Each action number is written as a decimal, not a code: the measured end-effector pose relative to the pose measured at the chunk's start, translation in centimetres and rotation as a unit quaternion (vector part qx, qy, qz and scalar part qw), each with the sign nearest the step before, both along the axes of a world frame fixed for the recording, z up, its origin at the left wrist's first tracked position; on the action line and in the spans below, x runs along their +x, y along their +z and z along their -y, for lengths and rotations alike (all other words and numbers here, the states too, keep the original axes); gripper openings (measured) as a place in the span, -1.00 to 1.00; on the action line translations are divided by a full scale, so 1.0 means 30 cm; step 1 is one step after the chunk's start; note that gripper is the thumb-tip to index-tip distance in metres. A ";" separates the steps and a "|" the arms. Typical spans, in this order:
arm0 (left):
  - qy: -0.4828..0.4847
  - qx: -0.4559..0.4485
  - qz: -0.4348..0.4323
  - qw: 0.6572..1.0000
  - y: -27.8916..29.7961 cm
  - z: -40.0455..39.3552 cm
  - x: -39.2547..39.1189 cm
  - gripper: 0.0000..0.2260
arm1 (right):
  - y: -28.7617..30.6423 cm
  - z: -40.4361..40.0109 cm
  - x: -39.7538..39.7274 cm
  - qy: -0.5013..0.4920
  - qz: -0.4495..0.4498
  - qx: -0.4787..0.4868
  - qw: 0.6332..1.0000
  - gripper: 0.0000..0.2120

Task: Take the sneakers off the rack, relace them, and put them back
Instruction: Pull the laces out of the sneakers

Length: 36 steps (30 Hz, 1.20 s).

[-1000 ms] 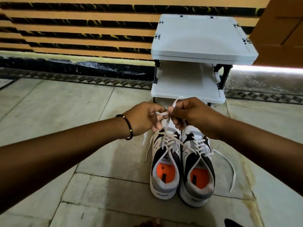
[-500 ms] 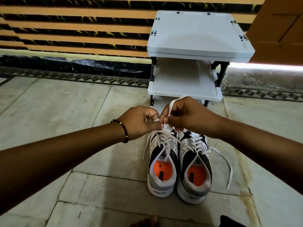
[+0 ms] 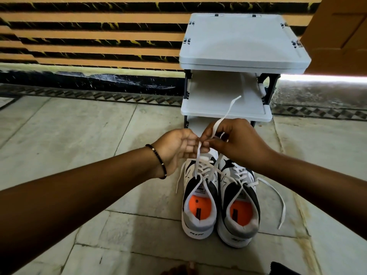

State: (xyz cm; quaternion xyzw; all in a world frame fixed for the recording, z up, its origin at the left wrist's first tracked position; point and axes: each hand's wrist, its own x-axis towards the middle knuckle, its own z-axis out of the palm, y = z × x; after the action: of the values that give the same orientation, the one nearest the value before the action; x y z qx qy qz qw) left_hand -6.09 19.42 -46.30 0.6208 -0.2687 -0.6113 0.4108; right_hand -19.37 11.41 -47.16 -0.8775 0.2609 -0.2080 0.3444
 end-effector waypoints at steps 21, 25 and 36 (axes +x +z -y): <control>0.279 -0.038 -0.121 0.952 -0.085 -0.006 0.027 -0.76 | -0.018 0.021 -0.009 -0.171 0.119 0.387 0.898 -0.66; 0.299 -0.064 -0.206 0.930 -0.062 0.008 0.000 -0.71 | -0.021 0.018 0.001 -0.178 0.187 0.505 0.824 -0.62; 0.165 -0.107 -0.007 0.980 -0.167 -0.053 0.103 -0.75 | -0.158 0.038 -0.093 -0.066 -0.037 0.094 0.993 -0.66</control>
State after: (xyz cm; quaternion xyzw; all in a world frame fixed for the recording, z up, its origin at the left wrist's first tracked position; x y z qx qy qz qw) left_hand -2.99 21.02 -51.30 0.6050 -0.2231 -0.5070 0.5720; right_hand -22.16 10.28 -51.90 -0.8293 0.3492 -0.1724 0.4006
